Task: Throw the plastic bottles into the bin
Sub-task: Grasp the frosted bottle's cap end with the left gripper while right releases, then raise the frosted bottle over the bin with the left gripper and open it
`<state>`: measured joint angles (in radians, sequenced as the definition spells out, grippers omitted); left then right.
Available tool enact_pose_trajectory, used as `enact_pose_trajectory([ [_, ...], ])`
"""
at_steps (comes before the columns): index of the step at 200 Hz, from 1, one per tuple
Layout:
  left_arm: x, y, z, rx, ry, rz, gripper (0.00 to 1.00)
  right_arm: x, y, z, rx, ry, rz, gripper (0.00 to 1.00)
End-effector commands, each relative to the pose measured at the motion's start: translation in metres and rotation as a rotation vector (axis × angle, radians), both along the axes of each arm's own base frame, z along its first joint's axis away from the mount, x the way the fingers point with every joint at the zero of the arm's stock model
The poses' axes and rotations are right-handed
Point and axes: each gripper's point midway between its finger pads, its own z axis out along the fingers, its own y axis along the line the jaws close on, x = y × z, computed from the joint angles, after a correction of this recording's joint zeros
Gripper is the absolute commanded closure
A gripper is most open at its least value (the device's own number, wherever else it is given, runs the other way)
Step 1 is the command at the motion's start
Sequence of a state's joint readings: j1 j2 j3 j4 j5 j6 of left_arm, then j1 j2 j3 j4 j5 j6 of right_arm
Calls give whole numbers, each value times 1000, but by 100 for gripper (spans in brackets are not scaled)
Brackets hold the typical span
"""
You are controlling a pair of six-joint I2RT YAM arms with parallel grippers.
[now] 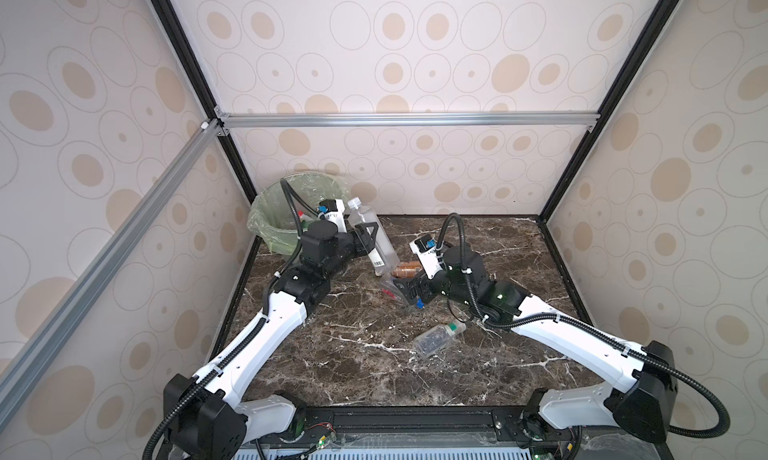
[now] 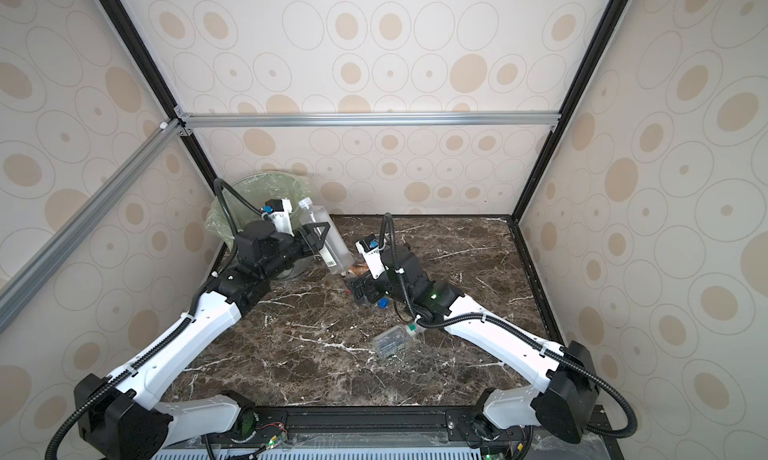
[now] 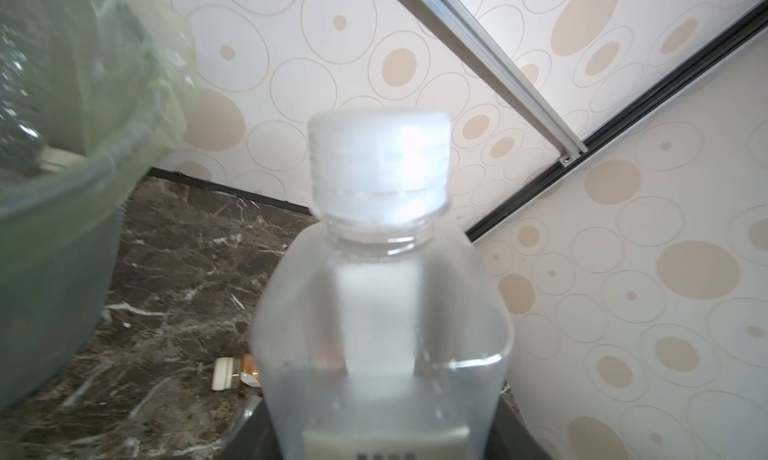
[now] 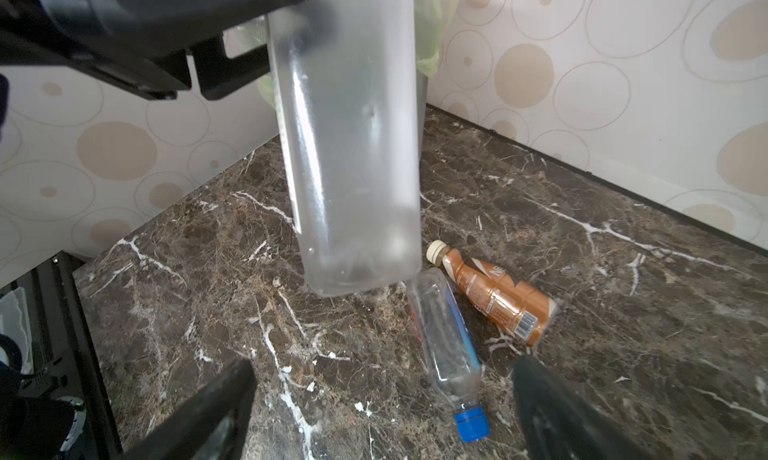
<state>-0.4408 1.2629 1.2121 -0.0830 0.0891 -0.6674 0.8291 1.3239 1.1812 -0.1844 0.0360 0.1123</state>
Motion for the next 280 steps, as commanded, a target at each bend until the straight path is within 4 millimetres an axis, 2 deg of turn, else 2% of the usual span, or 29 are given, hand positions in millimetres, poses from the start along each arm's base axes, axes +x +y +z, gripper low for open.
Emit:
enact_pose_trajectory([
  [1, 3, 24, 26, 223, -24, 82, 53, 10, -3, 35, 8, -67, -33, 1],
  [64, 25, 85, 123, 488, -144, 356, 54, 24, 20, 92, 69, -128, -1, 1],
  [87, 35, 113, 147, 563, -164, 458, 54, 29, 27, 108, 82, -146, 3, 1],
  [109, 42, 137, 161, 642, -167, 551, 54, 34, 32, 116, 84, -158, 5, 1],
  [121, 42, 148, 169, 660, -176, 598, 54, 37, 34, 119, 82, -161, 8, 0],
  [142, 31, 165, 197, 663, -229, 686, 54, 42, 40, 121, 71, -162, 10, 1],
  [164, 18, 175, 227, 654, -296, 754, 54, 47, 44, 125, 66, -163, 19, 1],
  [178, 15, 177, 238, 651, -332, 775, 54, 52, 45, 126, 70, -161, 18, 0],
  [193, 18, 180, 239, 665, -336, 794, 54, 58, 43, 124, 84, -146, 15, 1],
  [209, 30, 182, 226, 685, -310, 796, 54, 66, 40, 117, 94, -118, 8, 1],
  [222, 49, 187, 202, 697, -270, 783, 54, 70, 38, 112, 93, -99, 3, 0],
  [237, 79, 194, 160, 720, -182, 746, 52, 71, 36, 105, 87, -83, 1, 0],
  [245, 95, 195, 136, 733, -121, 713, 46, 71, 34, 104, 85, -79, 0, 1],
  [256, 117, 193, 103, 760, -21, 666, 27, 70, 31, 101, 81, -76, -4, 0],
  [265, 126, 191, 92, 763, 29, 652, 17, 70, 28, 98, 79, -73, -8, 1],
  [275, 130, 185, 89, 739, 47, 622, 6, 70, 25, 95, 81, -67, -14, 0],
  [280, 129, 182, 94, 709, 37, 608, 1, 70, 23, 94, 84, -63, -17, 1],
])
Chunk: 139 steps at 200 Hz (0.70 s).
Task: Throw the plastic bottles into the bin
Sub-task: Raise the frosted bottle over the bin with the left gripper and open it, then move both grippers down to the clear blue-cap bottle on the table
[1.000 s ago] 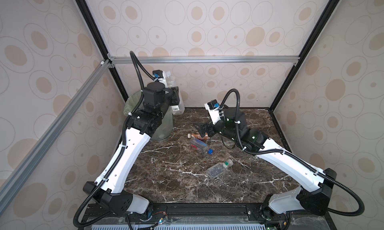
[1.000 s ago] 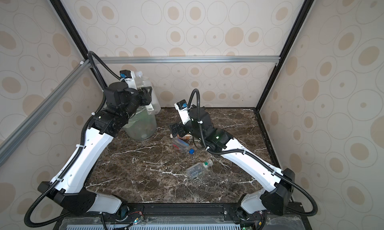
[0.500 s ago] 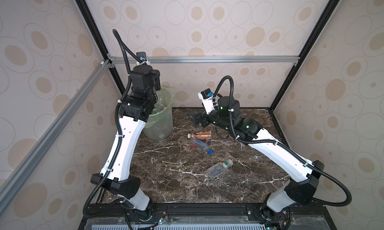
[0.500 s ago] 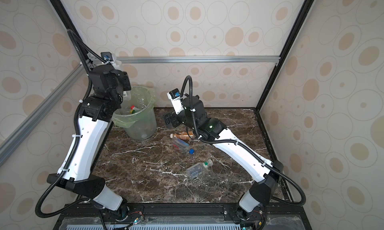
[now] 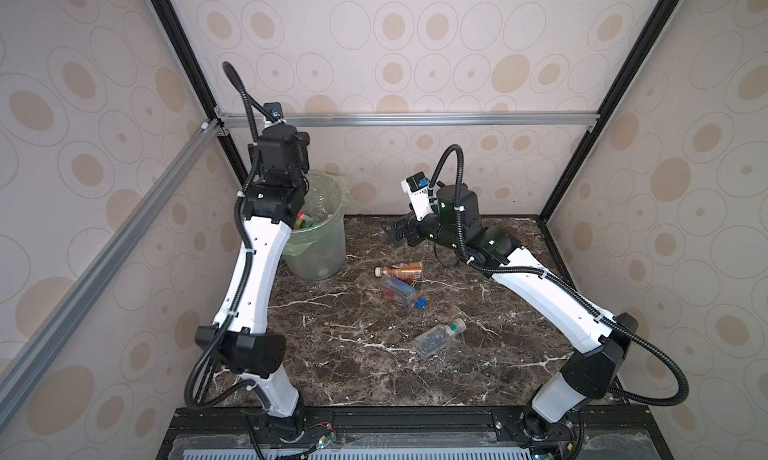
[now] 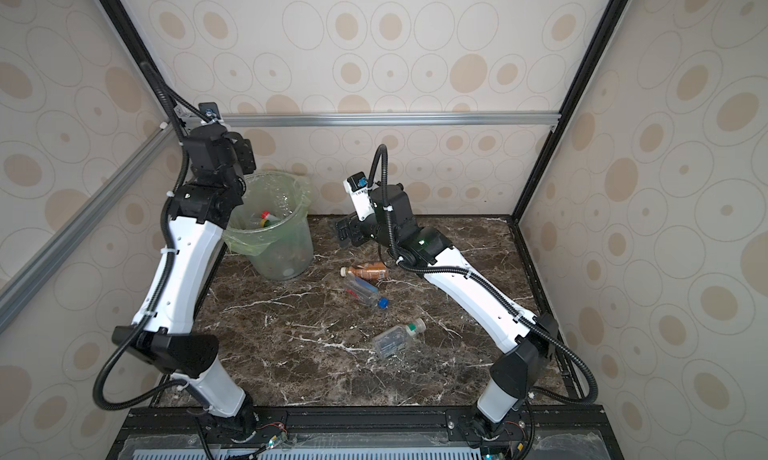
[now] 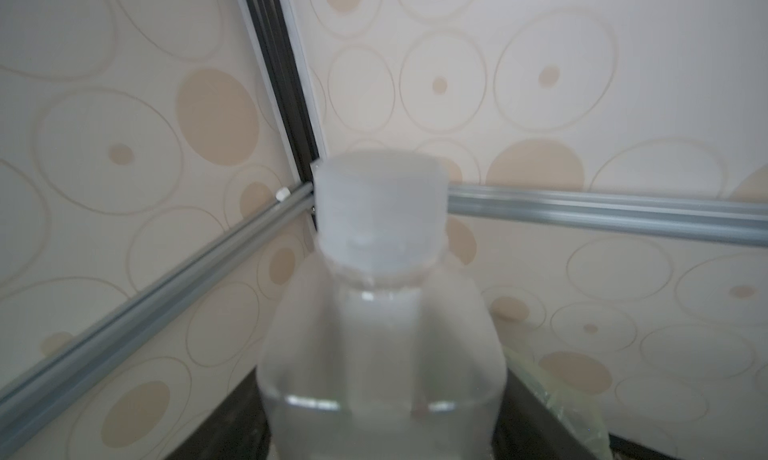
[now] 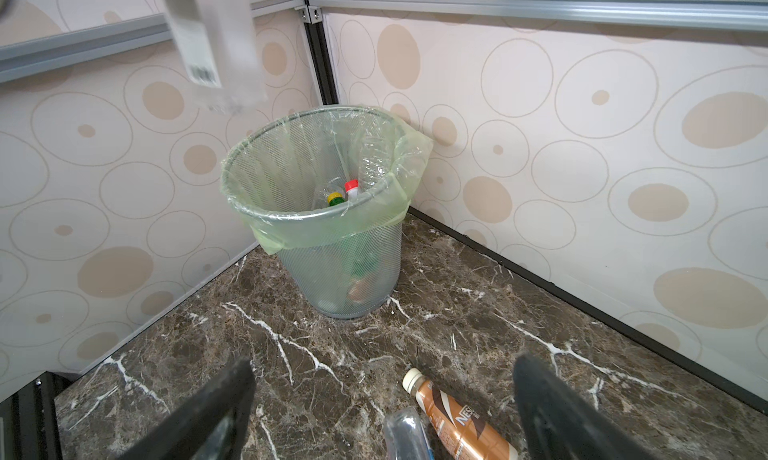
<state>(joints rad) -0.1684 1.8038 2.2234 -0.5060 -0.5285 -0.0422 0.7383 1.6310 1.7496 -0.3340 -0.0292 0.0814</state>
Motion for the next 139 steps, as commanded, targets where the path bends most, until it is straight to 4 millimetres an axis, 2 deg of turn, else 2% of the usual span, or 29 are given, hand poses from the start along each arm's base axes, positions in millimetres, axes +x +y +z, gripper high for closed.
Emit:
enact_pose_trajectory([
  [1, 13, -17, -34, -70, 129, -77, 1, -6, -8, -4, 9, 21, 3, 1],
  [39, -12, -57, 4, -150, 28, -221, 1, -7, -15, -13, 17, 40, -10, 0],
  [54, -19, -68, 6, -173, 20, -262, 1, -6, -16, -16, 18, 45, -15, 1],
  [89, -29, -84, 3, -202, 21, -317, 1, -3, -28, -24, 37, 76, -40, 0],
  [112, -31, -96, -8, -252, 28, -373, 1, 2, -42, -34, 29, 91, -87, 1],
  [139, -34, -125, -24, -335, 42, -489, 1, 8, -64, -53, 10, 130, -140, 0],
])
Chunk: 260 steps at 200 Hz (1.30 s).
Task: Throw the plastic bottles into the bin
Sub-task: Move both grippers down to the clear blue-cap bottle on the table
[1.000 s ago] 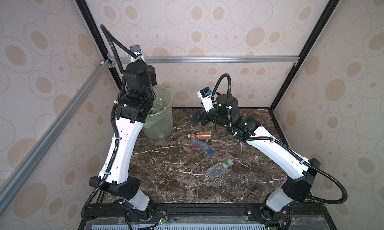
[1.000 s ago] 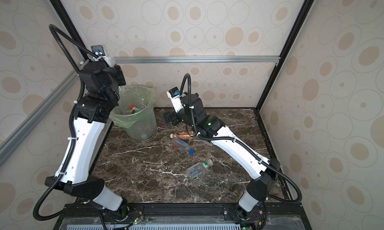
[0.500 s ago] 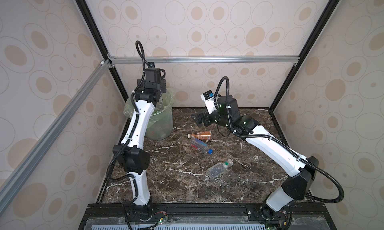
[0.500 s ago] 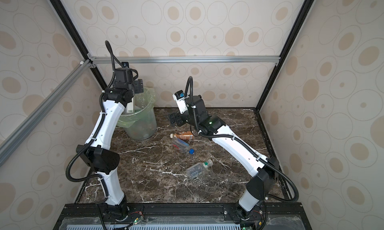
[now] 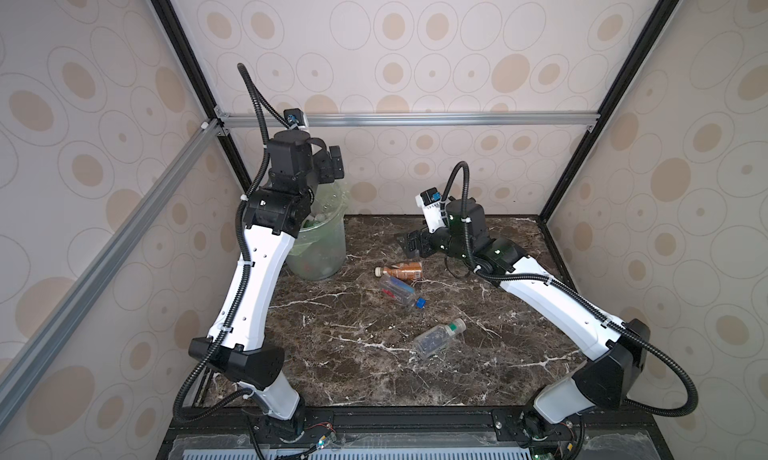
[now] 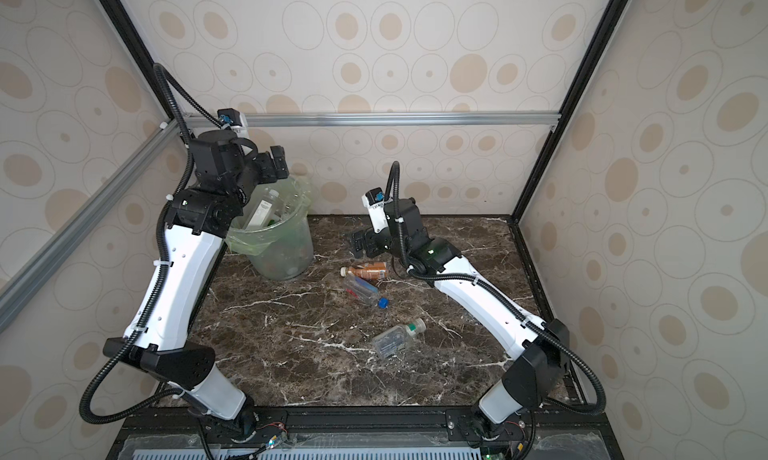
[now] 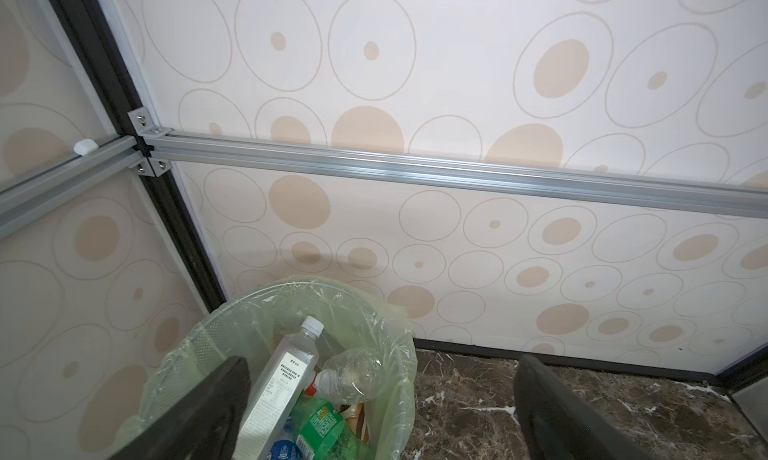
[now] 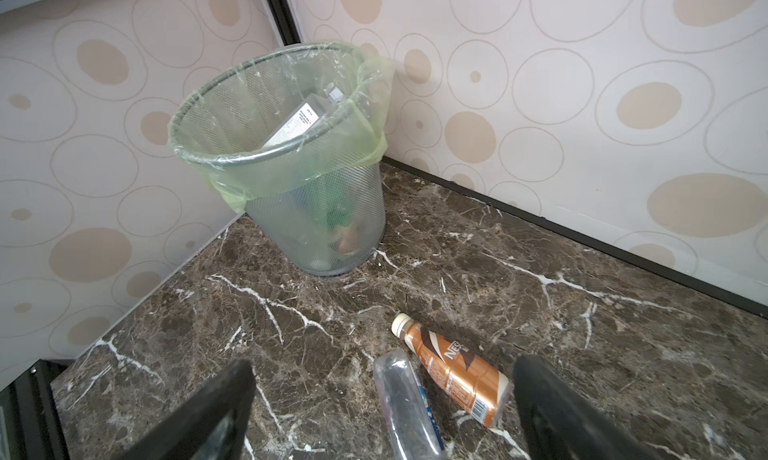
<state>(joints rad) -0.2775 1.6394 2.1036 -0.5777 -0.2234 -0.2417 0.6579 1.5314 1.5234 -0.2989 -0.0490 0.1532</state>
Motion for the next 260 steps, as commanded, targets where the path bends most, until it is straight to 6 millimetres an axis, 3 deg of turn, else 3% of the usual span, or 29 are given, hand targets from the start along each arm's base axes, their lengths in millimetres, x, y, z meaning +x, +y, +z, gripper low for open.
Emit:
enact_pose_trajectory([
  [1, 8, -34, -30, -86, 53, -126, 1, 3, -20, -3, 9, 11, -55, 0],
  [49, -7, -103, -89, -198, 126, -328, 1, 4, -47, -55, -67, 83, -119, 0],
  [110, -57, -146, -132, -261, 99, -458, 1, -6, -60, -130, -104, 216, -136, 0],
  [163, -96, -145, -178, -366, 118, -498, 1, -15, -46, -188, -94, 340, -79, 0],
  [228, -116, -137, -234, -376, 227, -481, 1, -22, -13, -241, -151, 408, -39, 0],
  [260, -121, -137, -252, -403, 267, -477, 1, -18, -8, -256, -184, 406, -42, 0],
])
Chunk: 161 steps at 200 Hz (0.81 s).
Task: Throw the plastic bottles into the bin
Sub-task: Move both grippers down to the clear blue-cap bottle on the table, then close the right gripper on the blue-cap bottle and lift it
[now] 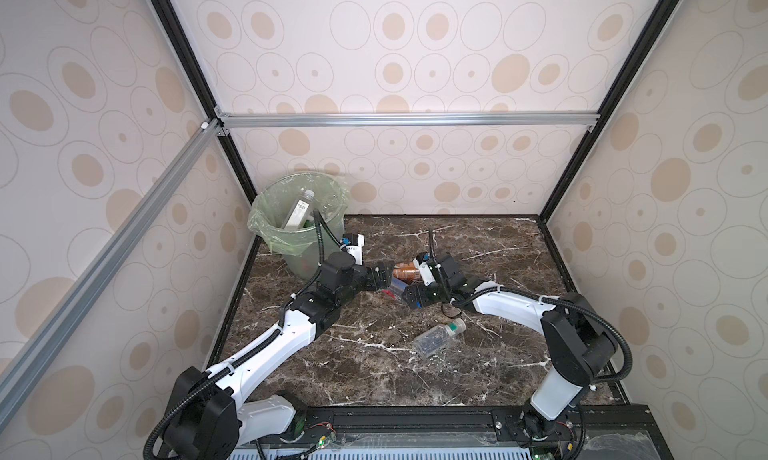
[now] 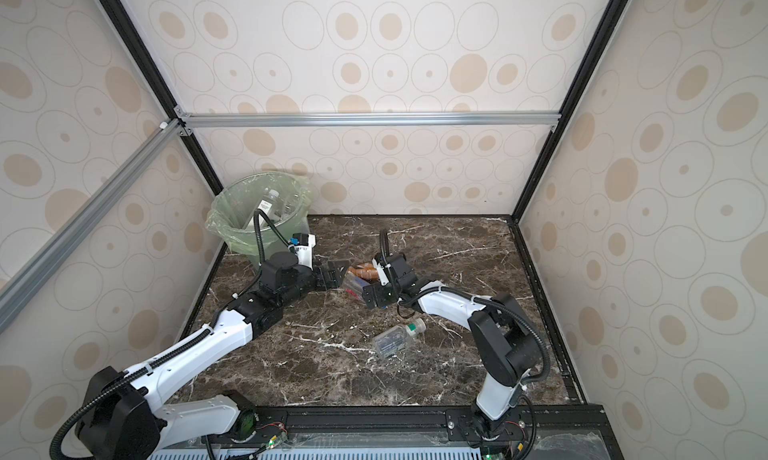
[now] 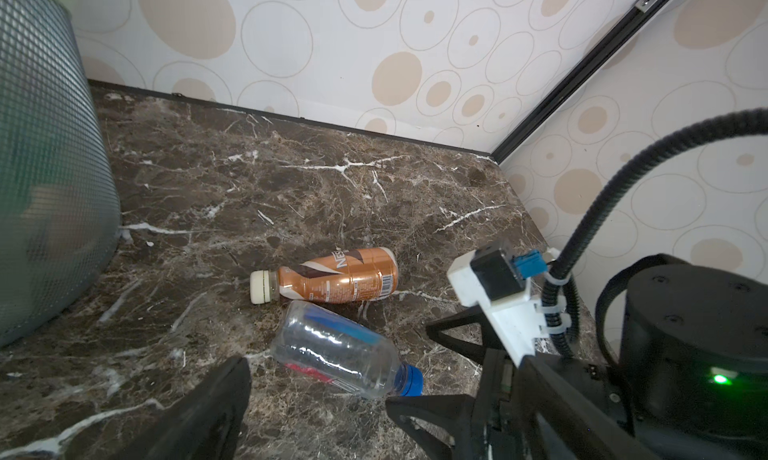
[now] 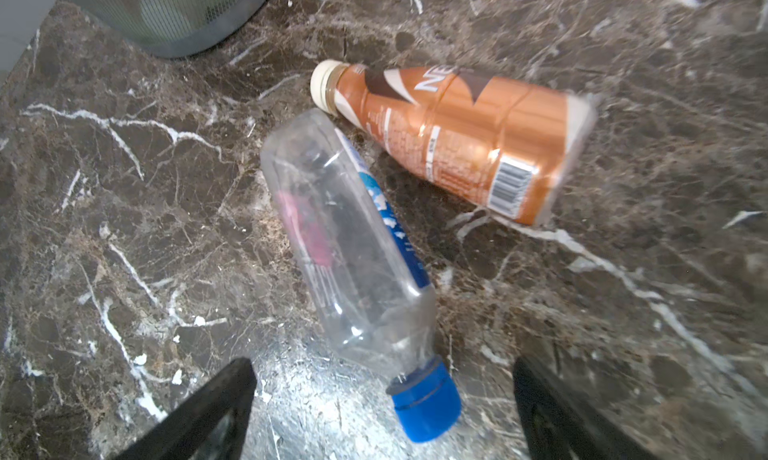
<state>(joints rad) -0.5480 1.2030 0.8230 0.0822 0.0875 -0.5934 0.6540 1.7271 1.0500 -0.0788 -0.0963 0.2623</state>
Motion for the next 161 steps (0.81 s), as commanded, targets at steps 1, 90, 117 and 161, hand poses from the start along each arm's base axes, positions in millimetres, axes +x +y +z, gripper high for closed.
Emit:
enact_pose_trajectory([
  [1, -4, -4, 7, -69, -7, -5, 1, 10, 6, -1, -2, -27, -8, 0],
  [90, -8, 6, -1, -91, 12, 42, 1, 3, 22, -28, -51, 8, 66, 11],
  [117, -9, 8, -2, -115, 19, 55, 1, 2, 23, -33, -59, 20, 66, 16],
  [161, -8, 10, -11, -135, 51, 62, 1, 1, 26, -40, -74, 31, 71, 25],
])
